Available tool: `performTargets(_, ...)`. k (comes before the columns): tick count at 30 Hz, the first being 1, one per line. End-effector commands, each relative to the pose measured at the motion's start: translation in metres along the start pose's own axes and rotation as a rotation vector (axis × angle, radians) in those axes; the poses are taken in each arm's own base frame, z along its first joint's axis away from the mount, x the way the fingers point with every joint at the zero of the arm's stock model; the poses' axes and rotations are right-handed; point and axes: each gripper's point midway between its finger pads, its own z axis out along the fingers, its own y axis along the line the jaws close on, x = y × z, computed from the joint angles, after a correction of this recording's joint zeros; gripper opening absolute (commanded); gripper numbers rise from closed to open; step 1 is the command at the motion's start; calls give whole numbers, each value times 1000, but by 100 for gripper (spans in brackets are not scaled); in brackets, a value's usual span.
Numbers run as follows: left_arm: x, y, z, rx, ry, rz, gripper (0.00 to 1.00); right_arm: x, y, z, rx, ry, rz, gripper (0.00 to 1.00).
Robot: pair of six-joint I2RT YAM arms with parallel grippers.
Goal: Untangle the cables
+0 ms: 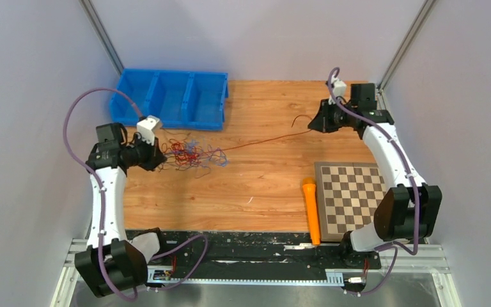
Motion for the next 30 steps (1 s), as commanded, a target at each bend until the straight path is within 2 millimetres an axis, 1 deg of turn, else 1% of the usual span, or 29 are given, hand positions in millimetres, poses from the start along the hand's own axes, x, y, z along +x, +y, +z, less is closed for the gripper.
performTargets(1,12,23,-32,-105,24,24,0,-54,-47,-48,216,-157,-40,0)
performTargets(3,22,37,-39,-152,41,2,0,-64,-57,-59,246,-186,-39,0)
performTargets(8,48,76,-52,-254,92,-77,0,-81,-77,-80,308,-232,-50,0)
performTargets(12,70,103,-58,-304,138,-117,0,-95,-96,-97,361,-271,-38,0)
performTargets(15,89,119,-57,-325,185,-128,0,-108,-108,-110,390,-307,-33,0)
performTargets(16,96,119,-56,-326,203,-135,0,-111,-110,-114,393,-316,-32,0)
performTargets(18,105,122,-53,-327,222,-124,0,-114,-116,-115,406,-318,-30,0)
performTargets(20,109,125,-51,-337,225,-121,0,-115,-116,-113,393,-317,-29,0)
performTargets(21,110,120,-50,-316,226,-131,0,-113,-112,-107,356,-312,-21,0)
performTargets(22,99,111,-47,-262,182,-126,0,-108,-107,-98,308,-297,-14,0)
performTargets(23,95,93,-45,-187,167,-140,0,-103,-101,-86,261,-275,-8,0)
performTargets(24,74,80,-42,-117,78,-144,0,-95,-85,-68,192,-238,-16,0)
performTargets(25,55,55,-38,-19,1,-163,0,-84,-68,-50,118,-196,-27,0)
performTargets(26,42,44,-38,19,-36,-183,0,-73,-50,-32,47,-149,-37,0)
performTargets(27,23,21,-34,104,-79,-164,0,-60,-32,-14,-5,-94,-55,1)
performTargets(28,15,7,-31,145,-90,-198,0,-47,-11,6,-53,-31,-88,8)
performTargets(29,0,-11,-26,203,-118,-149,0,-36,5,18,-89,23,-112,21)
performTargets(30,-11,-24,-27,219,-135,-193,0,-27,20,28,-135,63,-128,42)
